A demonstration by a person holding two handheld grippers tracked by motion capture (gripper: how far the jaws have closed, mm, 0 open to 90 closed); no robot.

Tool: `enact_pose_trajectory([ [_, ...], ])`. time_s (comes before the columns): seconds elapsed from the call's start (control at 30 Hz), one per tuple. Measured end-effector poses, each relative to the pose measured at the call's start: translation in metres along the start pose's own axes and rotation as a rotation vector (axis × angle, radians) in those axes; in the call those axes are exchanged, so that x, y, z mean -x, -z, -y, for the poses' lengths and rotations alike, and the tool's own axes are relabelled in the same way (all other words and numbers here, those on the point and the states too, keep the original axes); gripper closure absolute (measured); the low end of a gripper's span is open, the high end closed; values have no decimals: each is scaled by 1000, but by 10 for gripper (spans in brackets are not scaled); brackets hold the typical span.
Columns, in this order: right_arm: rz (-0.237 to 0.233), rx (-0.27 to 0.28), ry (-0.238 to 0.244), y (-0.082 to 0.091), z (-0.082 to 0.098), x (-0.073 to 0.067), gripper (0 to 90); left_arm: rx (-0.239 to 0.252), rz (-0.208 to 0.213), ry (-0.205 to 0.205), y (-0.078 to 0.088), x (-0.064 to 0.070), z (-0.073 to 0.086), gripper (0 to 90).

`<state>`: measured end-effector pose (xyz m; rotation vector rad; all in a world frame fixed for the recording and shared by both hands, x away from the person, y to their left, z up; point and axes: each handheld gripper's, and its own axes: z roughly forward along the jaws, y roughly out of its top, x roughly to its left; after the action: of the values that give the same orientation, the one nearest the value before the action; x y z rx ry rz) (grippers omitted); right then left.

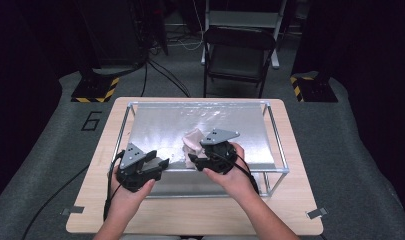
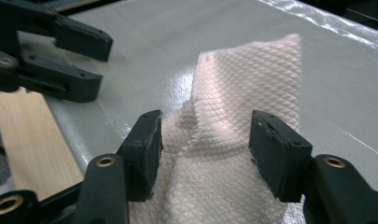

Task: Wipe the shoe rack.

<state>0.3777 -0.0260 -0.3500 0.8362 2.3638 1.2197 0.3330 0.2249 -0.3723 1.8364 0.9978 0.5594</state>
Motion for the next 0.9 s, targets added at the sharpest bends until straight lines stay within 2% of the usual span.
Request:
enact_pose_trajectory([
  [0.03, 10, -29, 2, -2, 0, -1, 471, 0, 0, 0, 0, 0, 0, 465],
  [0.1, 13, -35, 2, -2, 0, -3, 495, 1, 1, 2, 0, 0, 0, 465],
  [0.13, -3, -48, -12, -1, 0, -2, 572, 0, 0, 2, 0, 0, 0, 465],
  [0.17, -3, -48, -12, -1, 0, -2, 572, 1, 0, 3, 0, 0, 0, 465],
  [0.2, 4, -38, -38, 0, 2, 1, 681, -1, 1, 5, 0, 0, 0, 465],
  [0.23, 4, -38, -38, 0, 2, 1, 681, -1, 1, 5, 0, 0, 0, 465],
  [0.27, 7, -55, -45, 3, 4, 5, 750, 0, 1, 5, 0, 0, 0, 466],
  [0.3, 10, -43, -46, 4, 5, 7, 776, 1, 1, 5, 0, 0, 0, 466],
  [0.43, 21, -59, -39, 9, 6, 10, 796, 2, -1, 5, -1, 0, 0, 467],
  [0.47, 31, -36, -57, 8, 6, 8, 801, 7, -4, 5, -1, 1, 0, 467],
  [0.53, -26, -33, -77, 5, 4, 5, 802, 8, -7, 3, -1, 1, 1, 473],
  [0.57, -64, -19, -81, -1, 2, -2, 801, 8, -8, 2, -1, 1, 1, 474],
  [0.6, -51, -20, -57, -3, 1, -6, 802, 11, -8, 5, -1, 1, 1, 475],
  [0.7, -35, -24, -43, -2, 1, -8, 802, 10, -11, 1, 0, 1, 2, 480],
  [0.77, -40, -20, -47, 0, 4, -3, 803, 16, -14, 2, -1, 1, 2, 483],
  [0.8, -3, -30, -56, 9, 9, 3, 804, 14, -14, 2, 0, 1, 3, 486],
  [0.83, -3, -30, -56, 9, 9, 3, 804, 16, -15, 3, 0, 1, 3, 486],
  [0.9, 25, -39, -57, 19, 15, 12, 803, 16, -14, 4, 0, 1, 3, 487],
])
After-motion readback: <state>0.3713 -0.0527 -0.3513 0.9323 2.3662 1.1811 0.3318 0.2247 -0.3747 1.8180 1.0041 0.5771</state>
